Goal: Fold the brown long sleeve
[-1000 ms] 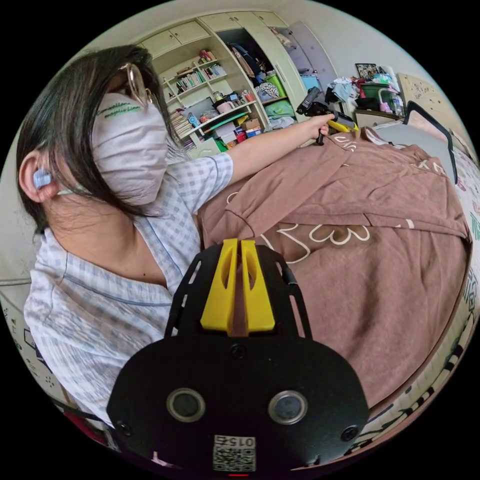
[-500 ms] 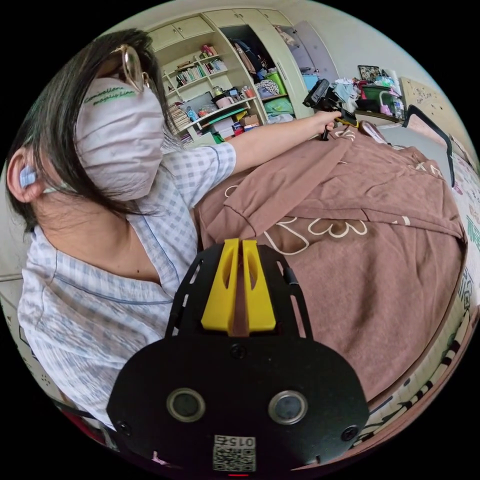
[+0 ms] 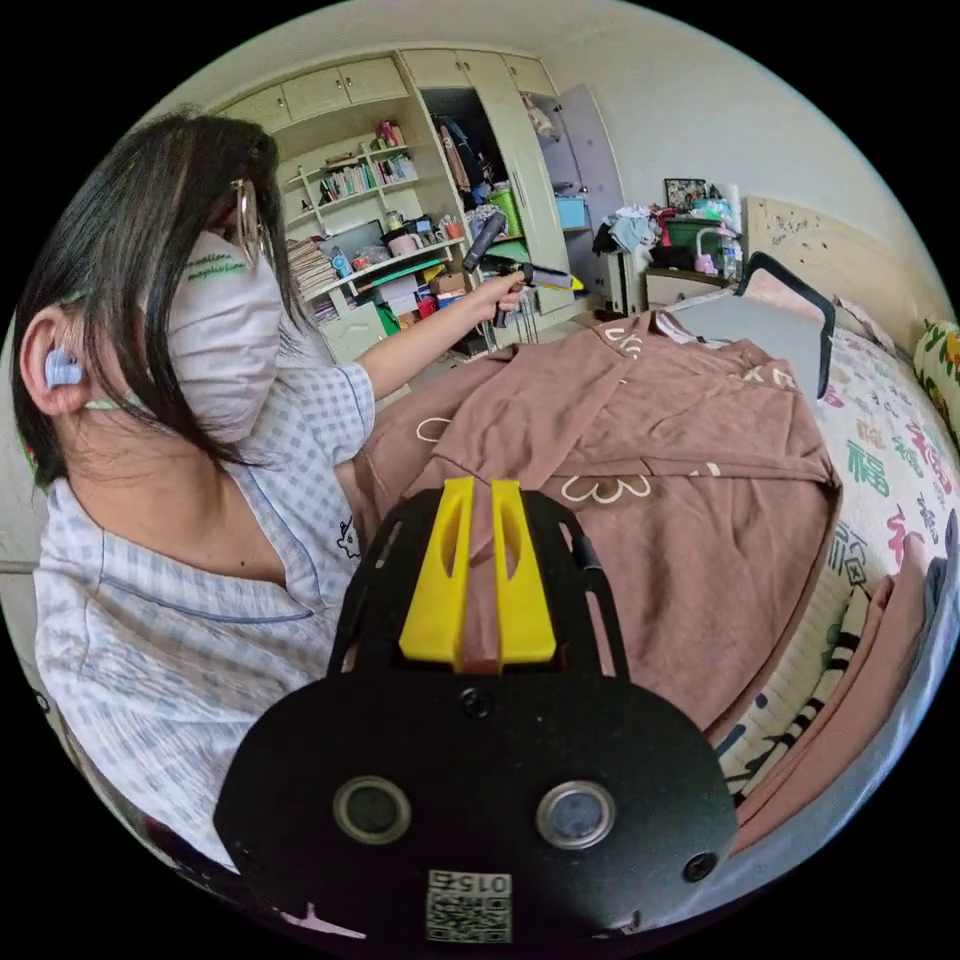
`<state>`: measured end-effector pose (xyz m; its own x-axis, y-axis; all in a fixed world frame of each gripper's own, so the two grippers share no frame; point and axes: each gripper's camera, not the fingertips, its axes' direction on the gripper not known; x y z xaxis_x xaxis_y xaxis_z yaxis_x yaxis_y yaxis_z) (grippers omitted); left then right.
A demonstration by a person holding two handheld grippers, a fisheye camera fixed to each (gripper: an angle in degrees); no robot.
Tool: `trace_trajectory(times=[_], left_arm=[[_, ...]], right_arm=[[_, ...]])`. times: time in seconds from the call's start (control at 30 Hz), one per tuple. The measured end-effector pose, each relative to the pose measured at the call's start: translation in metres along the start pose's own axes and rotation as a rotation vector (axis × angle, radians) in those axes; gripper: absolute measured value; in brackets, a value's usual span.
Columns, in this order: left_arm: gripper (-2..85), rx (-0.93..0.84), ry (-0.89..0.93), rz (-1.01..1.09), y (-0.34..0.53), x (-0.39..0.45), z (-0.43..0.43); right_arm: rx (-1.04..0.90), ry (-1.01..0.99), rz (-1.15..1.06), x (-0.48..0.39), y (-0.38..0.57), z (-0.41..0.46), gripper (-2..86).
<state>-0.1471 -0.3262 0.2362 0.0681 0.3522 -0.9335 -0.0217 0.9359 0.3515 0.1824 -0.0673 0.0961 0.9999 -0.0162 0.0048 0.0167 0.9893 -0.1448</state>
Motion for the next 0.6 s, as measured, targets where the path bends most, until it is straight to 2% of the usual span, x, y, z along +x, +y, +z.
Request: trace_trajectory(times=[0.1,0.2,0.3,0.37,0.47,0.6], left_arm=[[7.2,-0.035,-0.047,0.013,0.051,0.014,-0.011],[9.1,-0.096,0.021,-0.085,0.087,0.002,0.000],[9.4,-0.076,0.057,-0.165,0.111,-0.012,0.009],[8.1,-0.090,0.054,-0.182,0.109,-0.017,0.011],[5.8,-0.161,0.015,-0.173,0.106,-0.014,0.025],[2.1,-0.186,-0.050,-0.151,0.105,-0.008,0.030]], right_arm=[[-0.060,-0.011,-0.100,-0.026,-0.021,0.030,6.3],[-0.189,-0.008,-0.147,-0.042,-0.038,0.073,8.7],[-0.317,-0.032,-0.165,-0.052,-0.047,0.108,10.5],[-0.373,0.013,-0.160,-0.055,-0.050,0.124,10.2],[-0.415,0.131,-0.160,-0.057,-0.053,0.136,5.3],[-0.410,0.039,-0.140,-0.056,-0.057,0.130,1.6]])
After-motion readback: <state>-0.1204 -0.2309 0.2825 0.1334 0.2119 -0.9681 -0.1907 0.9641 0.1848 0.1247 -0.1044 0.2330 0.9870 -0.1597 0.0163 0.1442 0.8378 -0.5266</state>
